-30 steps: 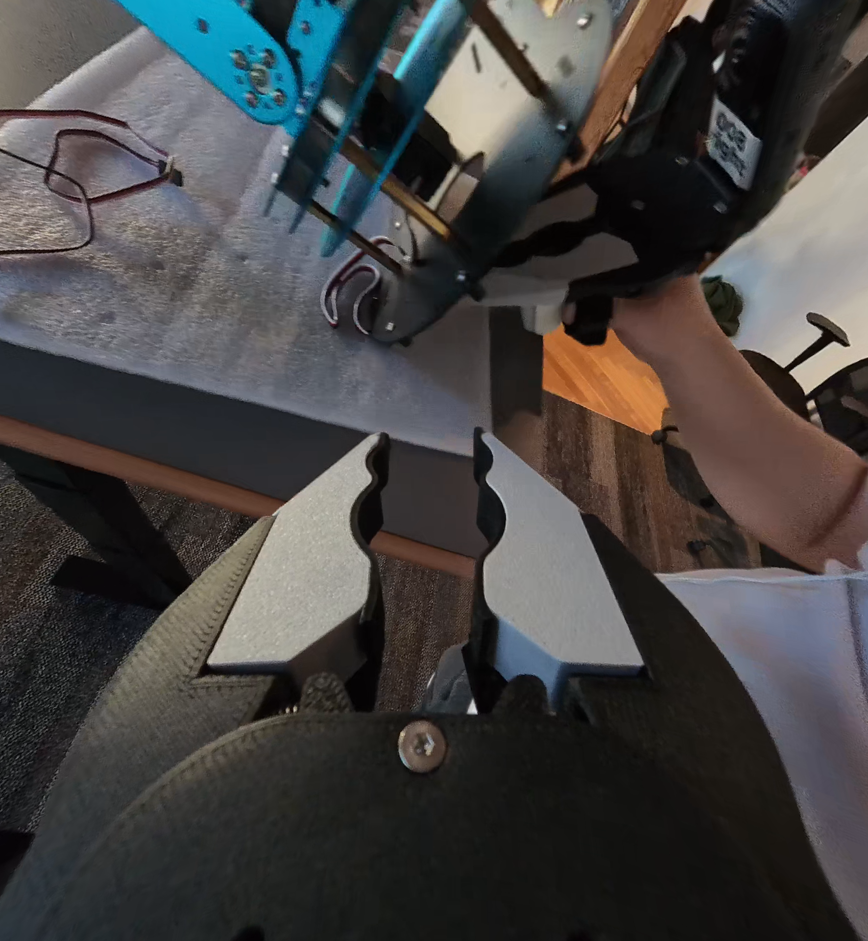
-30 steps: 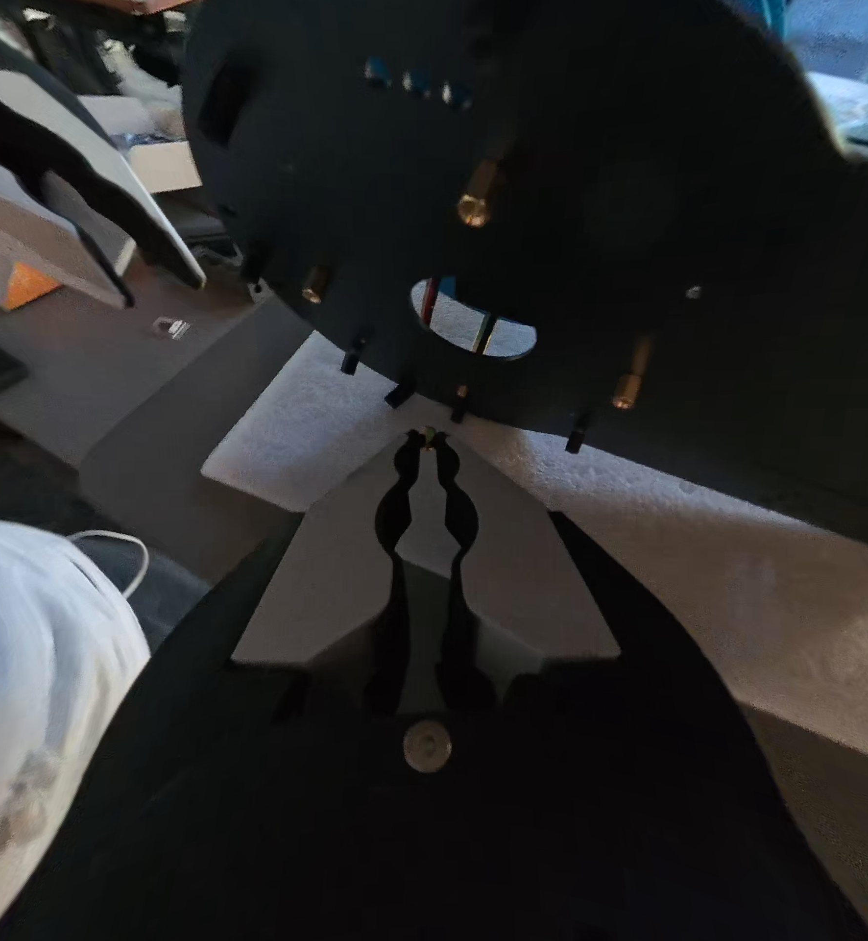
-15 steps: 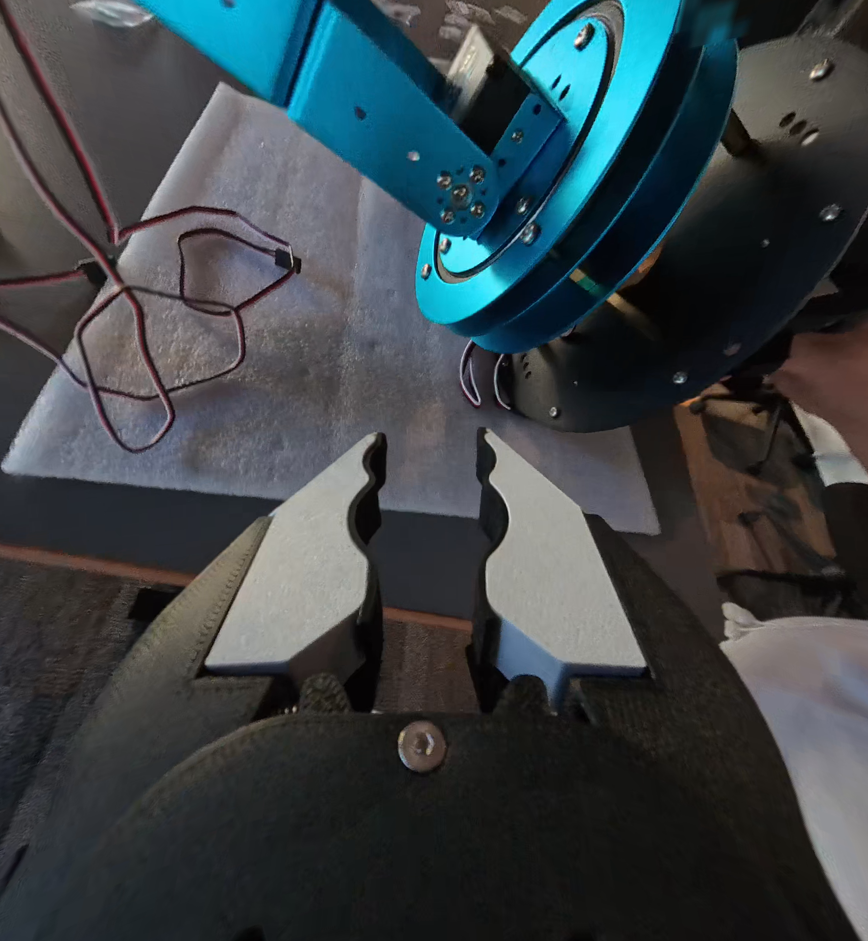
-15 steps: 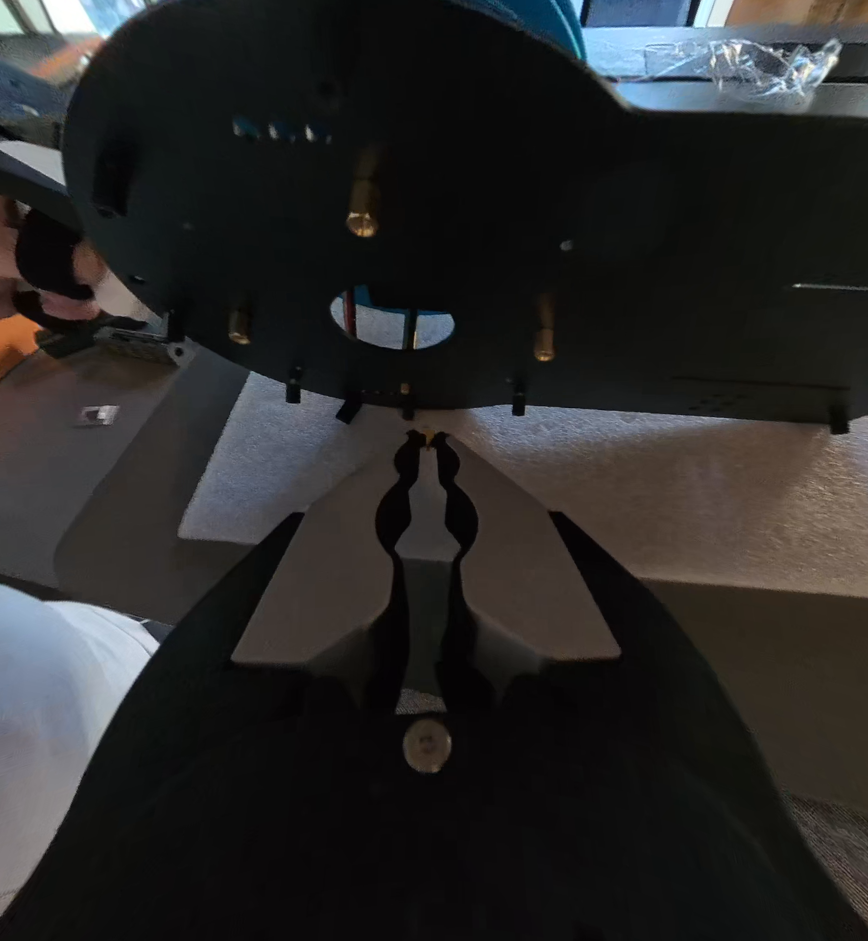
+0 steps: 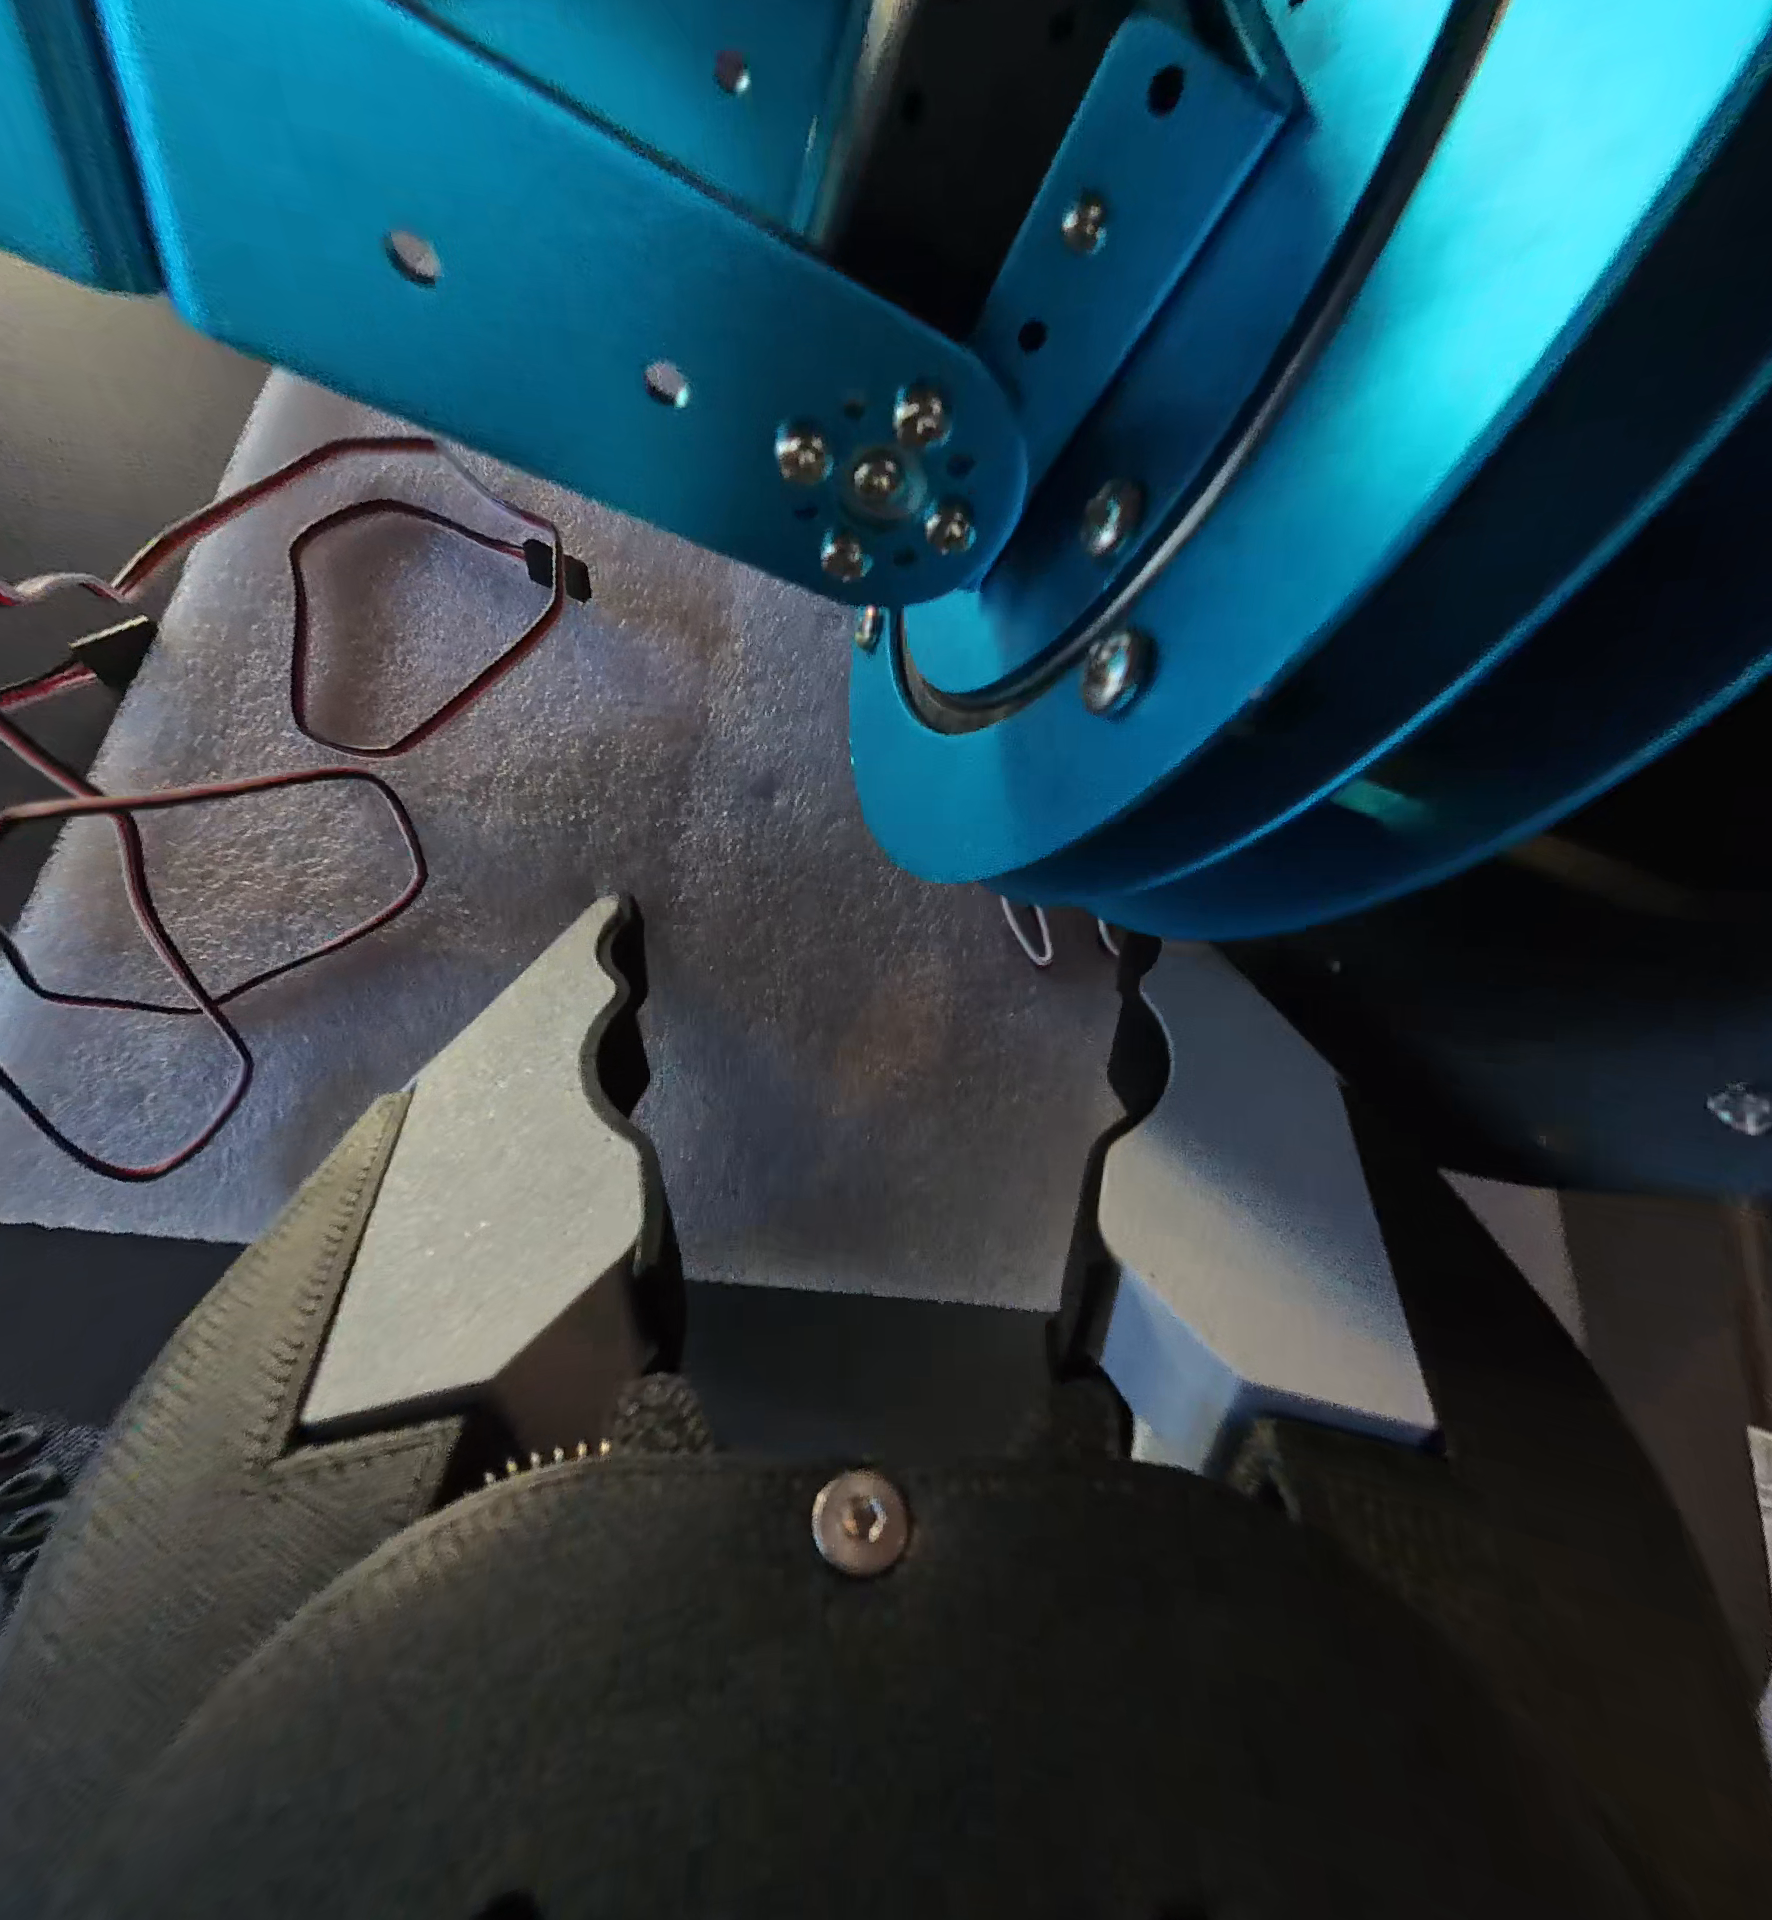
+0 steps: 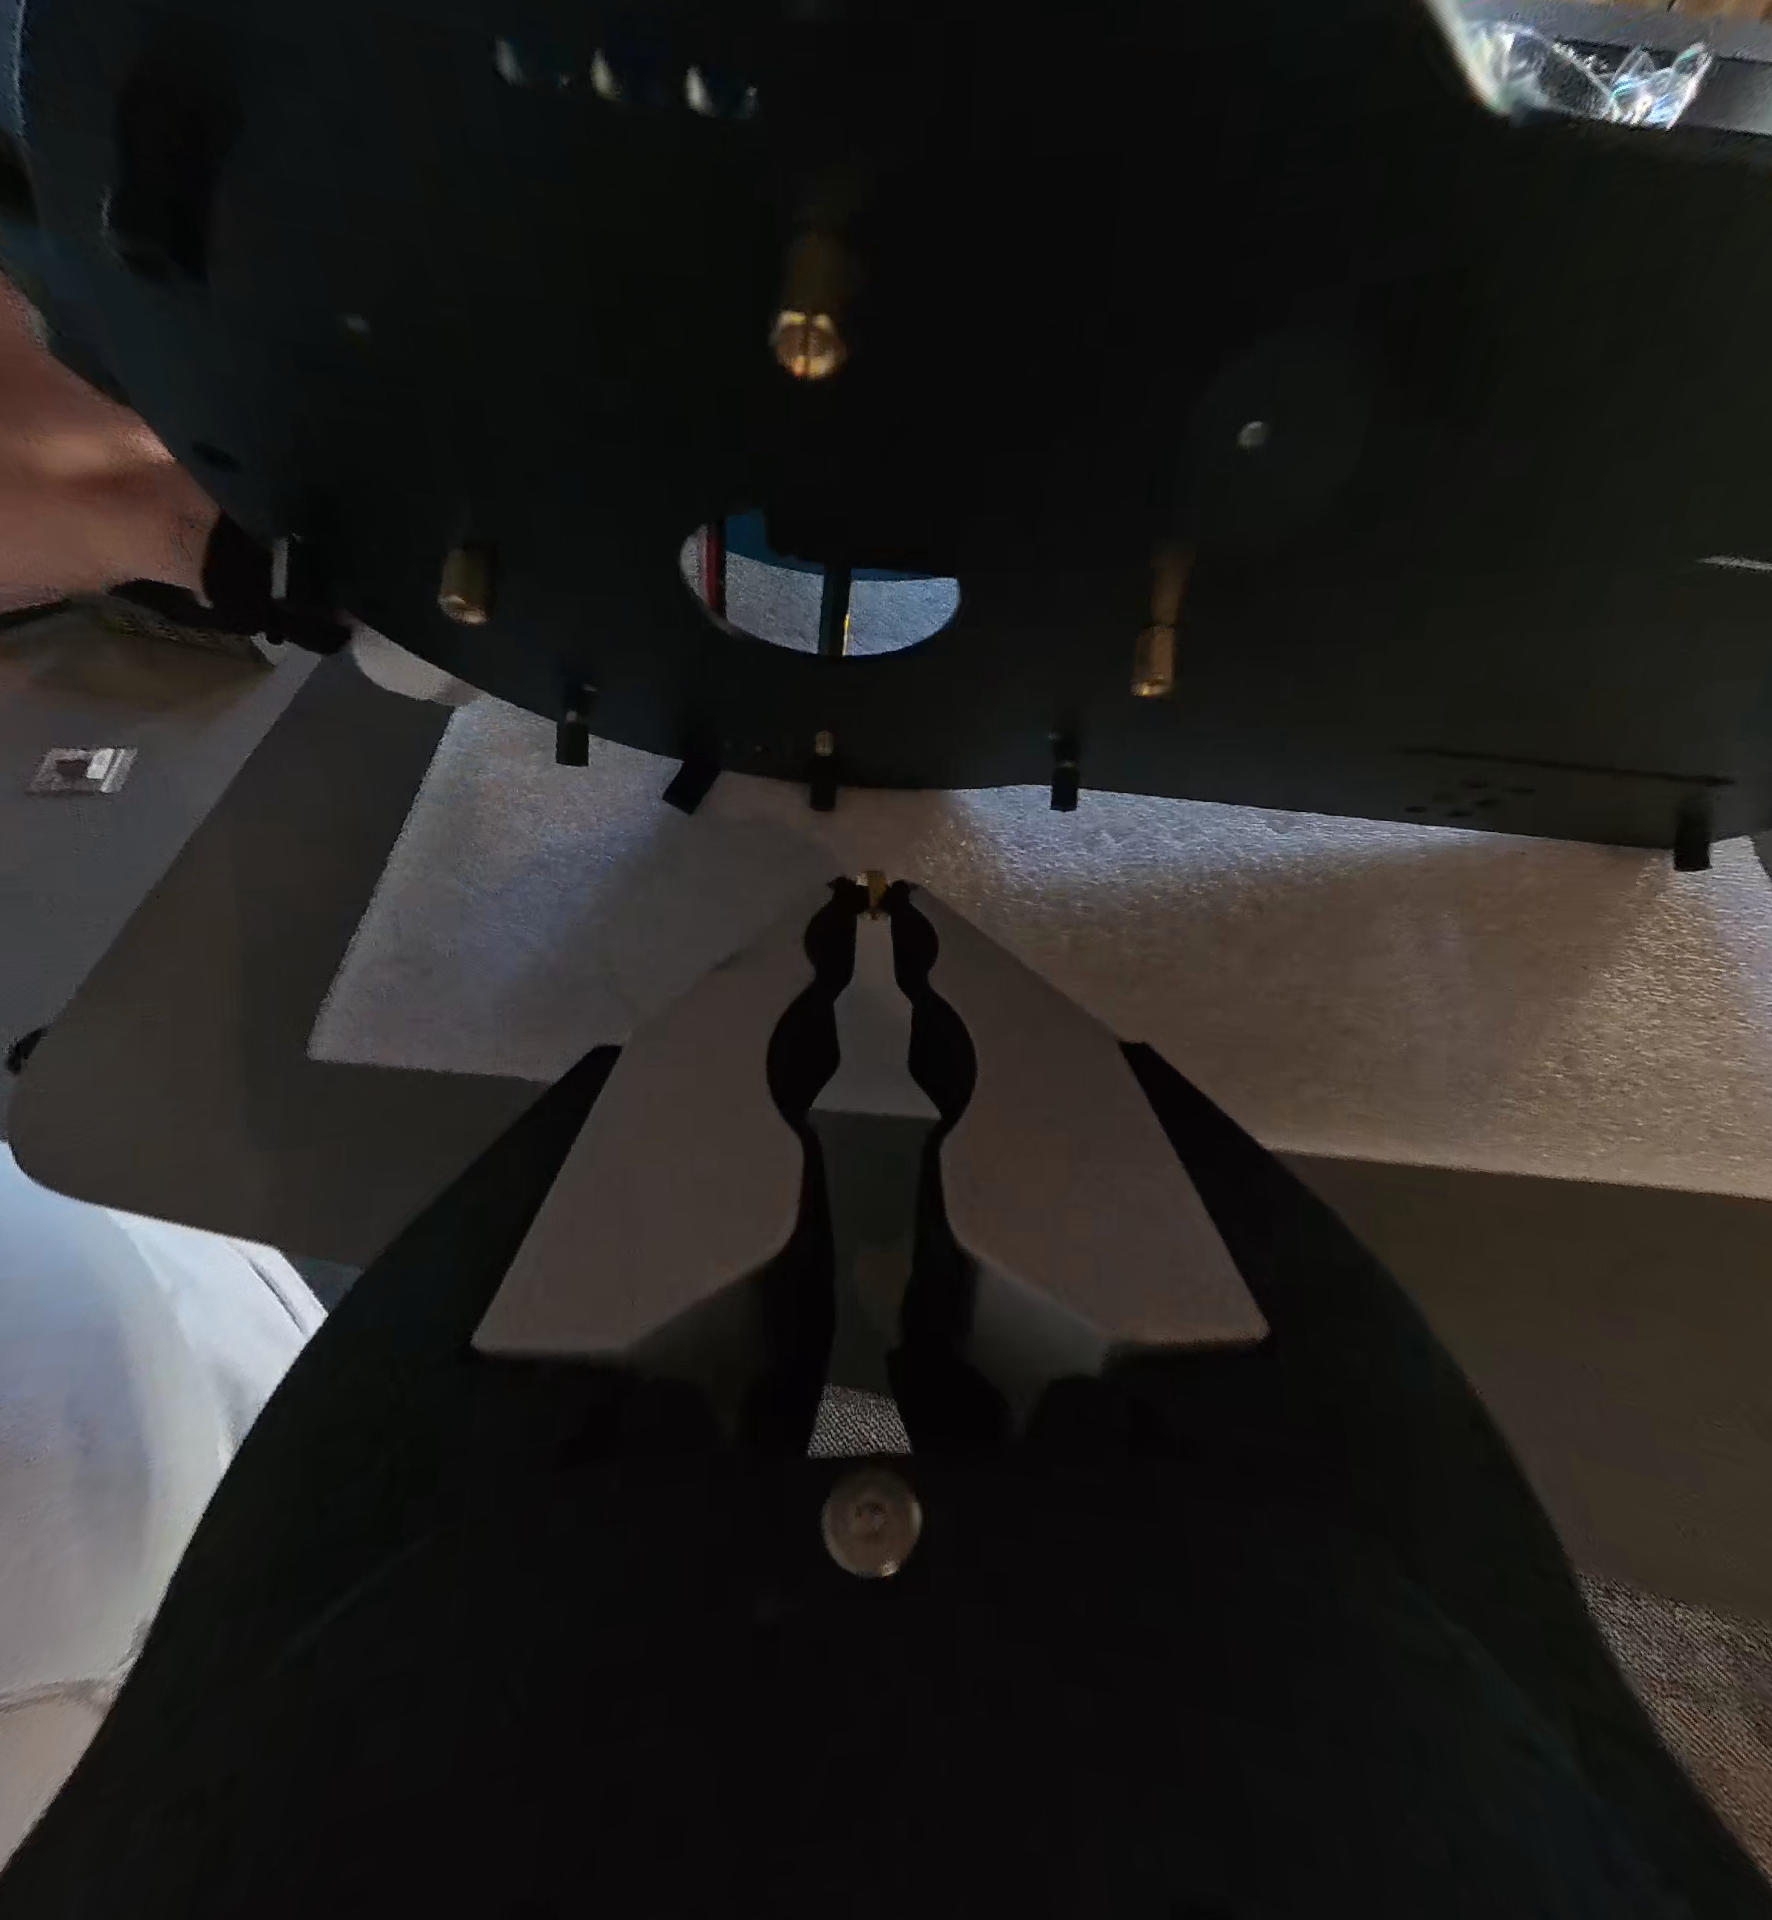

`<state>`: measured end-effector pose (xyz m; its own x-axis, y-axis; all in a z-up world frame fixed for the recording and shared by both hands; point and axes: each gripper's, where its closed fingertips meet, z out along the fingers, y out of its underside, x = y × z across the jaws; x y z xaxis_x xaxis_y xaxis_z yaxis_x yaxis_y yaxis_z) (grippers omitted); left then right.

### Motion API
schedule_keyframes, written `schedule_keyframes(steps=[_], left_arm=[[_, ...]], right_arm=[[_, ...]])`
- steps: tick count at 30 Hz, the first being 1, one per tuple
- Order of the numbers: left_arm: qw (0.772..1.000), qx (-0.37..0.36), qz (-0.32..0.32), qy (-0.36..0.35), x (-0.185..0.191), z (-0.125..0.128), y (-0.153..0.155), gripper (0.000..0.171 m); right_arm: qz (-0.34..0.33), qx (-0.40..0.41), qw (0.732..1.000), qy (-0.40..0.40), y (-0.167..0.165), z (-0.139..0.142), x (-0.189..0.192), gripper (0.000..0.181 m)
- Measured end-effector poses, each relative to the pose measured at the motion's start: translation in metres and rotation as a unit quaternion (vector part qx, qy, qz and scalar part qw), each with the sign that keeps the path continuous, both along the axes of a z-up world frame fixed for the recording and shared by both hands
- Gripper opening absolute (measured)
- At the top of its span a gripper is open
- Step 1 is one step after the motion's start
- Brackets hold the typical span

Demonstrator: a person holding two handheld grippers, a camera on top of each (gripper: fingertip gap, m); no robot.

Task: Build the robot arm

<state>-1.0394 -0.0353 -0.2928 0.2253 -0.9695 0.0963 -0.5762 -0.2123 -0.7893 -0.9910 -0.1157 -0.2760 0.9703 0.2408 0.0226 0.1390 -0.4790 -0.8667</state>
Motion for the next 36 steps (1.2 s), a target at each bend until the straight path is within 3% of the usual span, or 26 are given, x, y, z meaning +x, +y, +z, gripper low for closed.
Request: schedule_keyframes(steps=[6,11,17,22,24,26,30,36], left_arm=[[0.997,0.053,0.008,0.049,0.002,-0.007,0.003,0.094],[0.994,0.077,0.027,0.069,-0.001,-0.006,0.011,0.108],[0.991,0.116,0.02,0.063,0.001,-0.001,0.001,0.079],[0.991,0.11,0.022,0.068,0.0,-0.001,-0.001,0.066],[0.985,0.148,0.033,0.078,-0.004,0.004,0.009,0.031],[0.977,0.184,0.041,0.098,-0.01,0.004,0.021,0.038],[0.99,0.111,0.048,0.078,-0.016,0.005,0.018,0.044],[0.994,0.085,0.057,0.033,-0.035,0.032,0.01,0.047]], right_arm=[[-0.003,0.02,1.0,0.019,-0.003,0.005,0.009,0.005],[0.0,0.038,0.999,0.034,-0.004,0.009,0.012,0.005],[0.013,0.058,0.997,0.045,-0.001,0.014,0.003,0.005],[0.023,0.052,0.997,0.048,0.004,0.005,-0.008,0.005],[0.025,0.048,0.997,0.06,0.006,0.003,-0.011,0.005],[0.023,0.043,0.996,0.073,0.009,0.001,-0.014,0.005],[0.01,0.023,0.996,0.091,0.017,-0.002,-0.016,0.005],[0.001,0.028,0.994,0.106,0.022,0.0,-0.018,0.004]])
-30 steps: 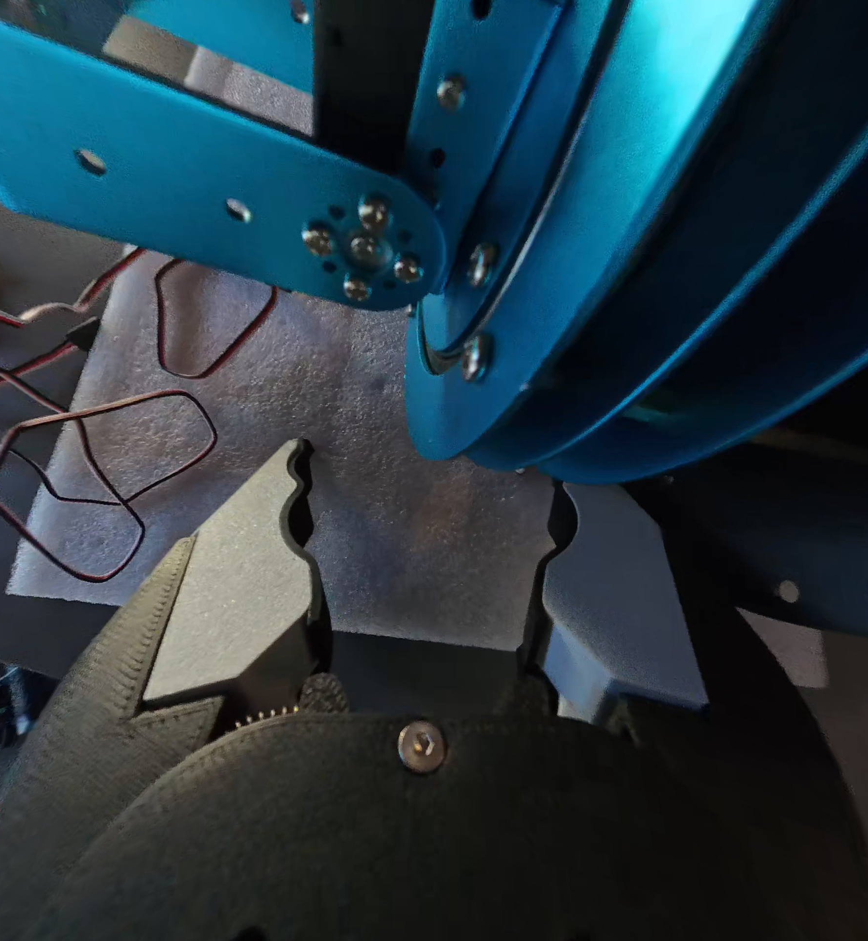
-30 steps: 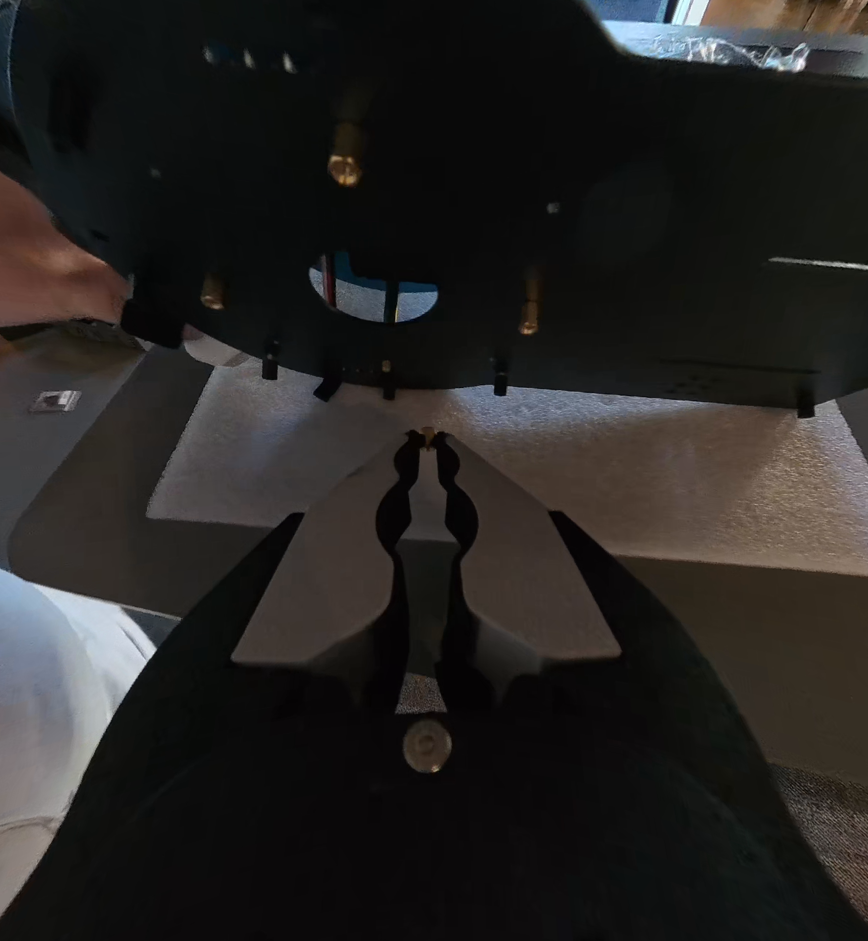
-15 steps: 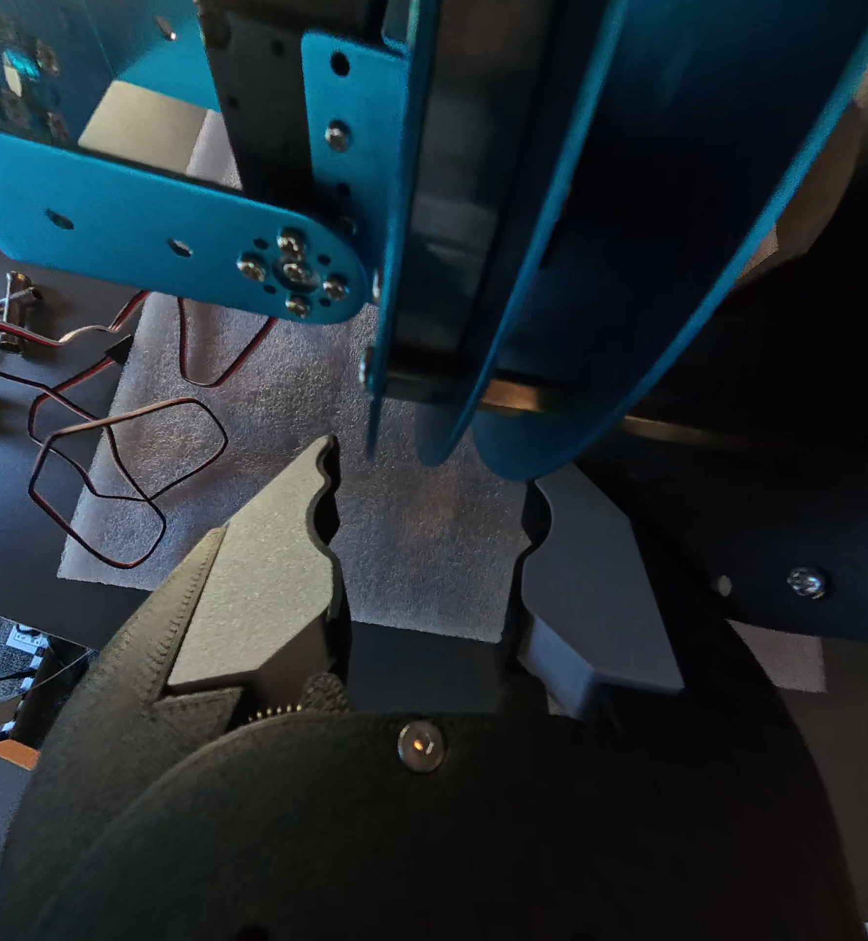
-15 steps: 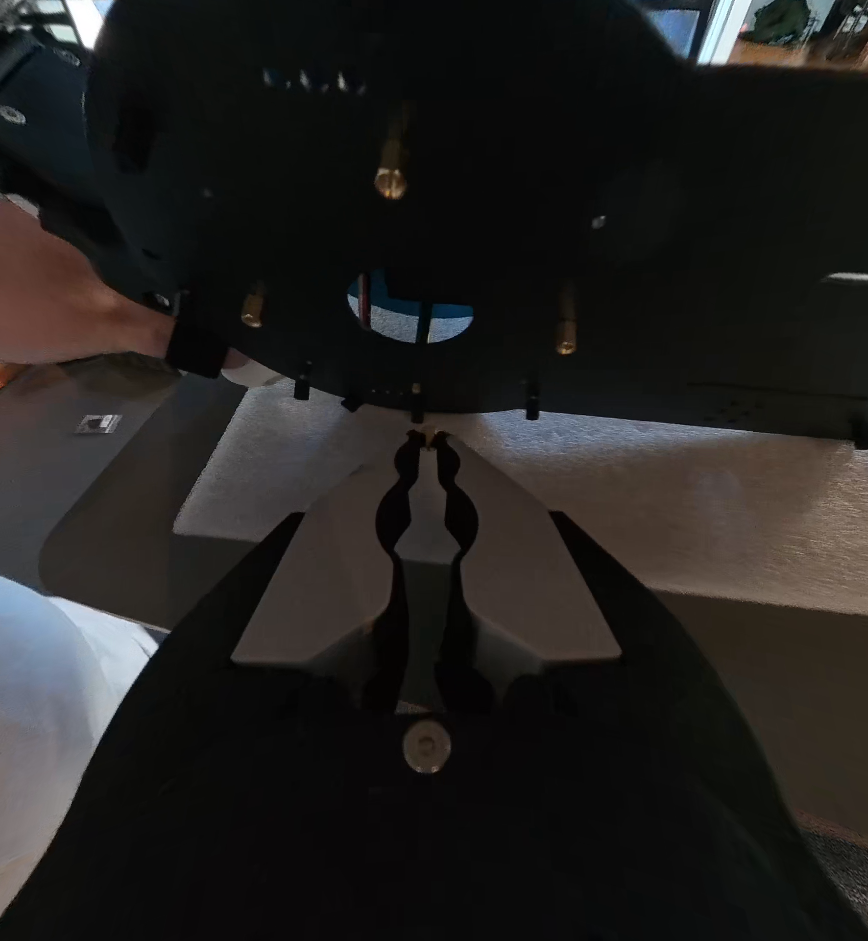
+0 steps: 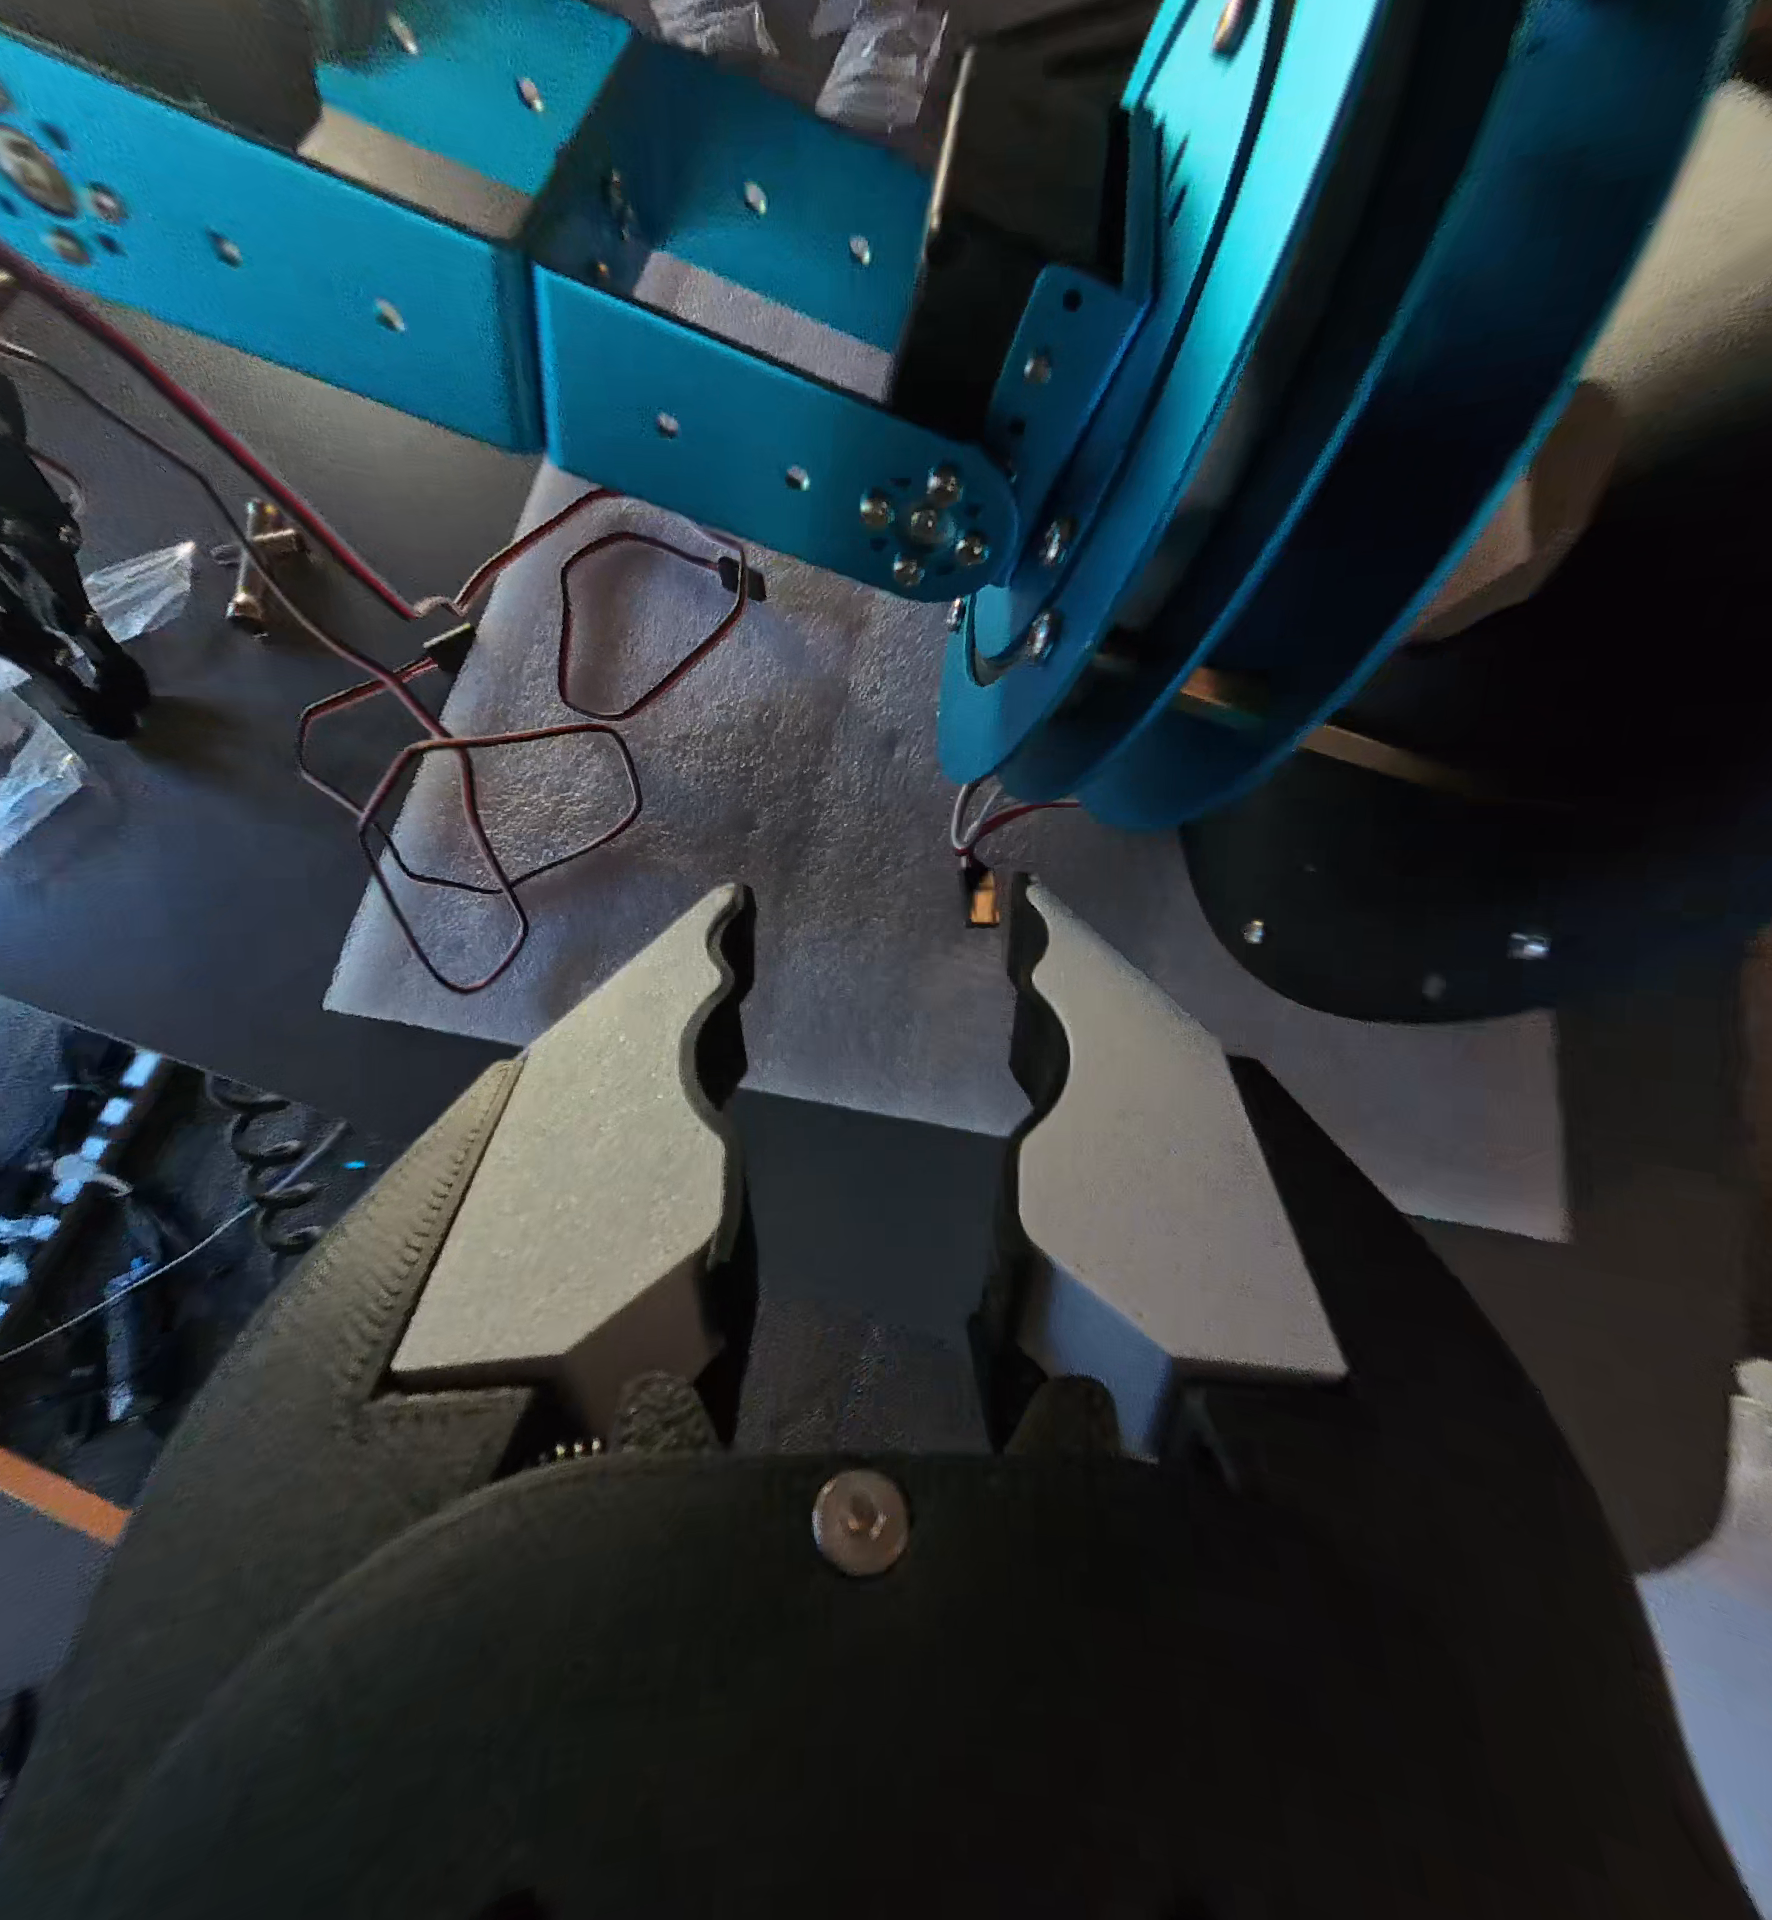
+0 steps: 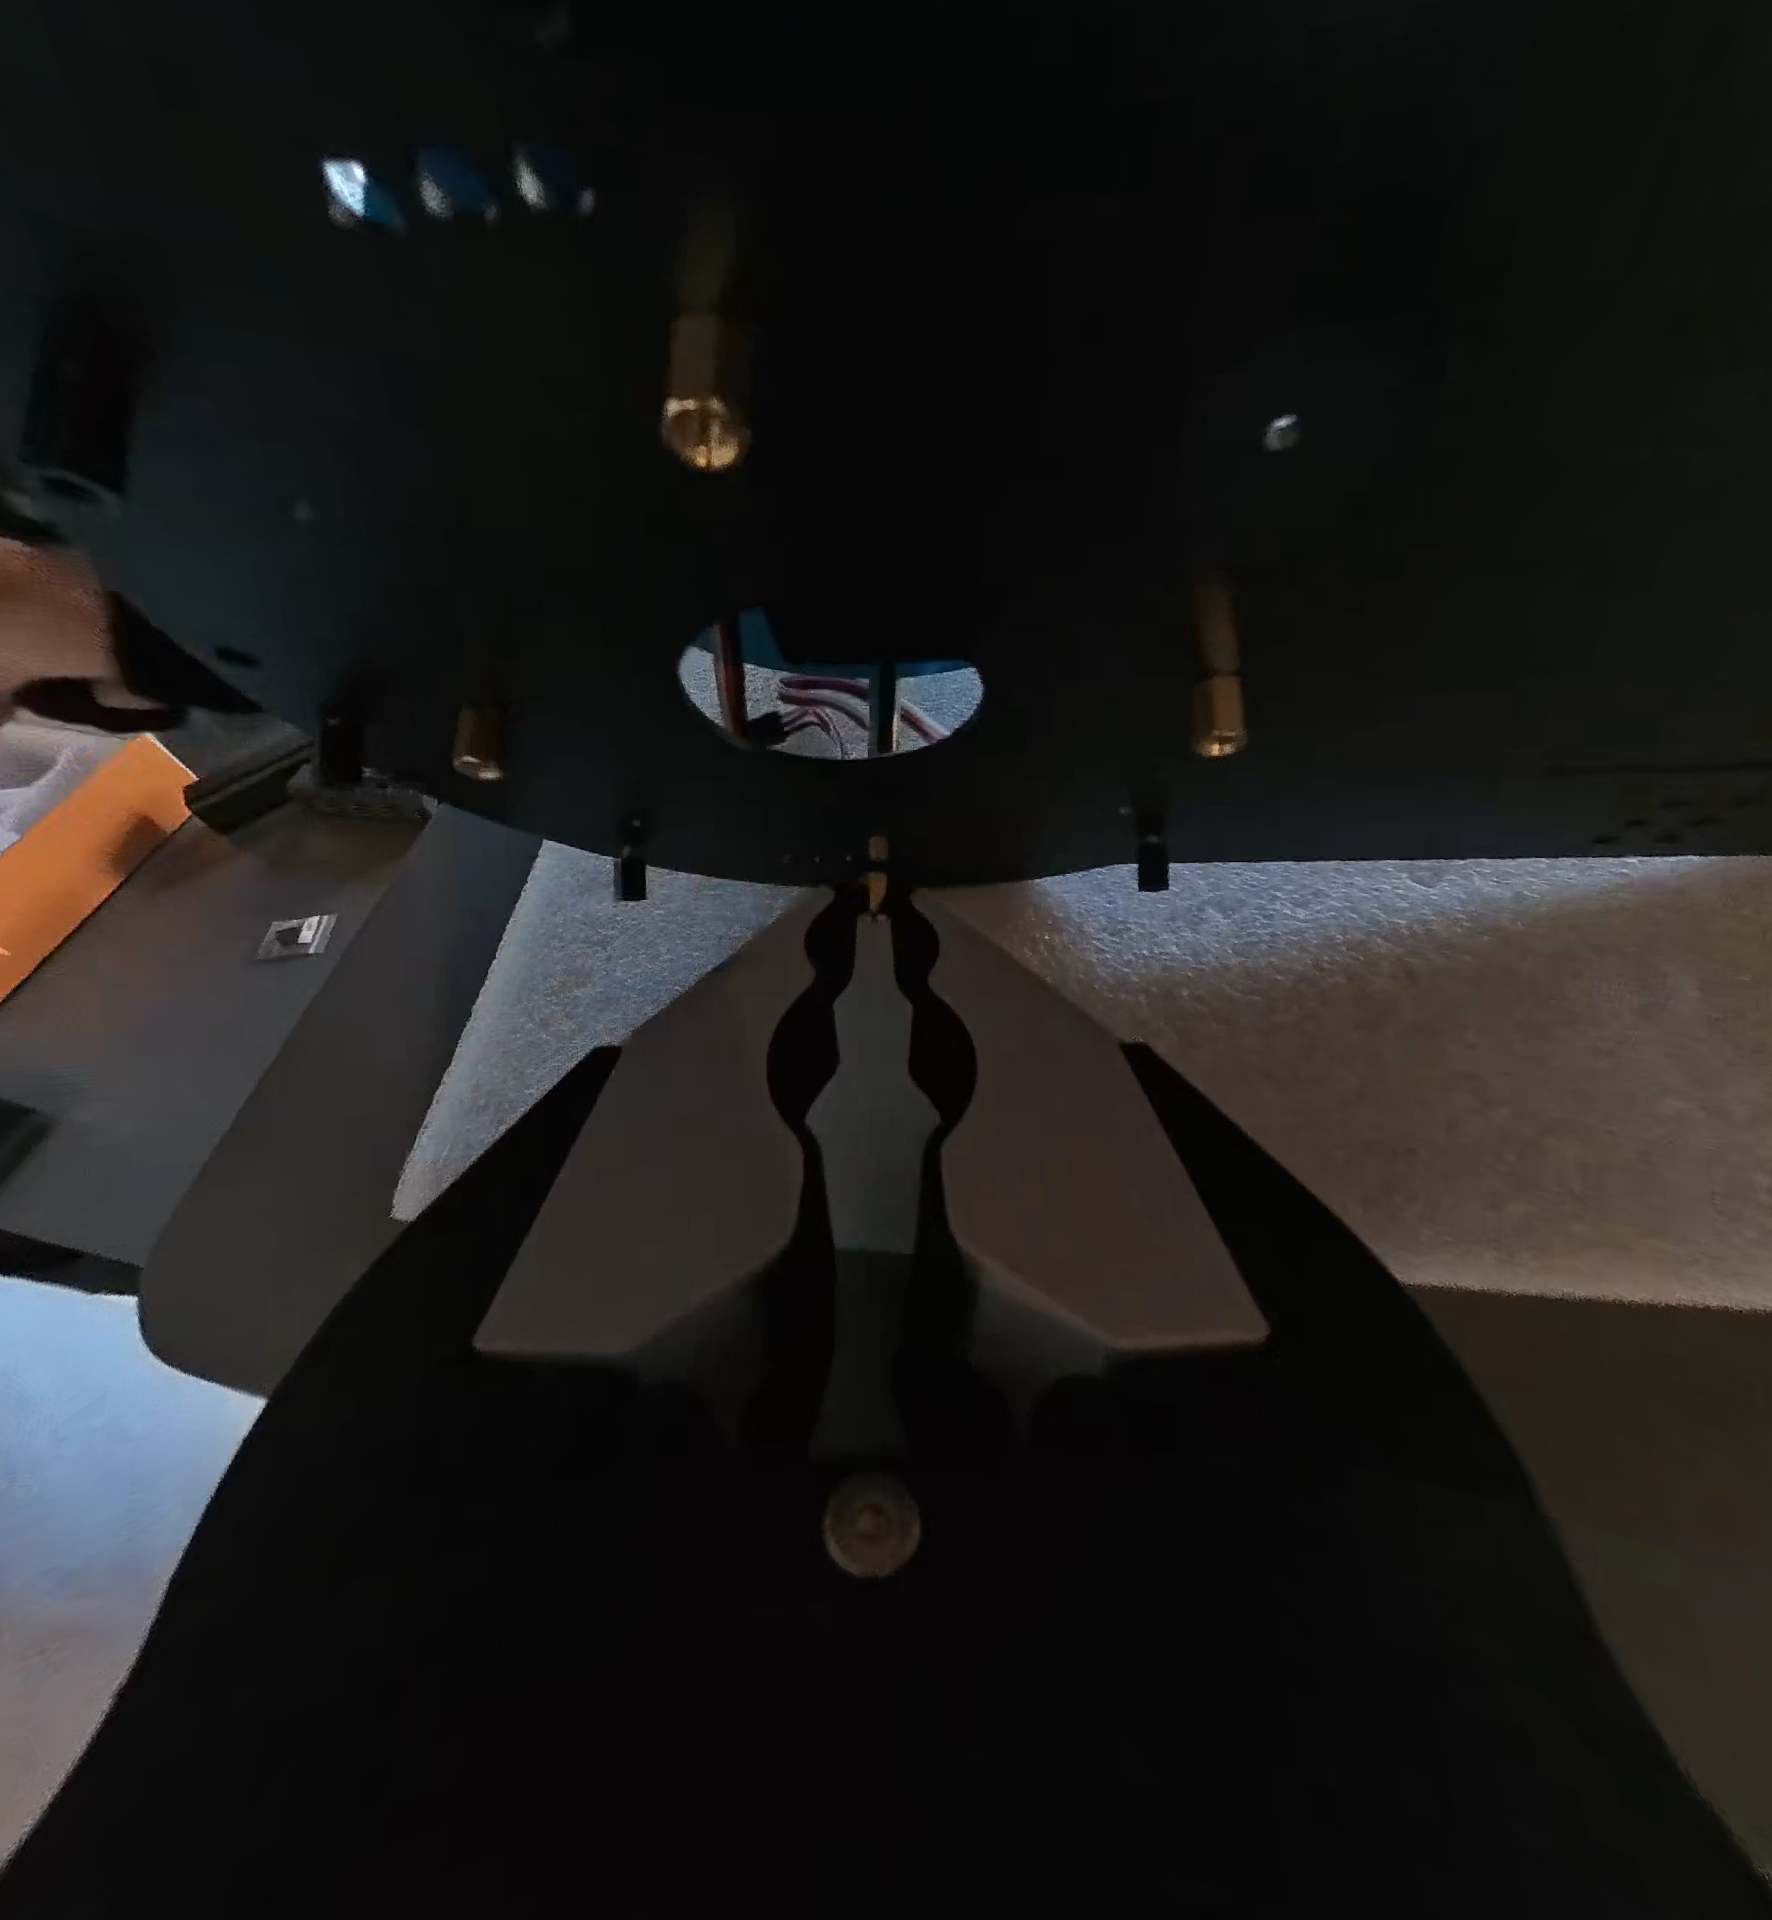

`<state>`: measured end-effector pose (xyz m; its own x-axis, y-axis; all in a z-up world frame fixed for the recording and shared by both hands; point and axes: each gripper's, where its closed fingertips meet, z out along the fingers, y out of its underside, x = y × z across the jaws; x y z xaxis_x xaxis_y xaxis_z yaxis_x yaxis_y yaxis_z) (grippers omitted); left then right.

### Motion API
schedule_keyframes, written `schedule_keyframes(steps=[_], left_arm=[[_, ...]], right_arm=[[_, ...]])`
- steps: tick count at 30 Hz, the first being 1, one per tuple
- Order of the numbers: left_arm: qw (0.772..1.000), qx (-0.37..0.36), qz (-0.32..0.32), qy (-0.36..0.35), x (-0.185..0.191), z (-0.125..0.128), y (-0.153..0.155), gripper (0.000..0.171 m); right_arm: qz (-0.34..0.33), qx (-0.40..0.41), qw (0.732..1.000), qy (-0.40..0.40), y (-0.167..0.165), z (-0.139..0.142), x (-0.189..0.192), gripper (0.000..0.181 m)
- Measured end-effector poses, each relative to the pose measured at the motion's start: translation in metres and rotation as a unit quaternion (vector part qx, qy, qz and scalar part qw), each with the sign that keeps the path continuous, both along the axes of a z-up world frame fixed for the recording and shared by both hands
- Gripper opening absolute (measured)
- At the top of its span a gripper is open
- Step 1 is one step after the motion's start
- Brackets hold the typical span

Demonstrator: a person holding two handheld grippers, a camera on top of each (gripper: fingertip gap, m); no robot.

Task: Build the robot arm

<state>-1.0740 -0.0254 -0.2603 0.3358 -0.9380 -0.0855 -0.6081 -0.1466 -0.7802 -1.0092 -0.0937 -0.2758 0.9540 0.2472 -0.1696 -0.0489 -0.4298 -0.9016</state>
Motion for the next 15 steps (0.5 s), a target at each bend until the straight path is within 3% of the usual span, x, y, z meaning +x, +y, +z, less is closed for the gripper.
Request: schedule_keyframes(steps=[8,15], left_arm=[[0.995,-0.061,-0.023,-0.069,-0.011,0.033,-0.024,0.046],[0.992,-0.099,-0.027,-0.077,-0.014,0.027,-0.032,0.045]], right_arm=[[-0.009,0.012,1.0,-0.01,0.003,0.002,0.003,0.004],[-0.003,0.017,1.0,-0.005,0.004,0.001,0.002,0.004]])
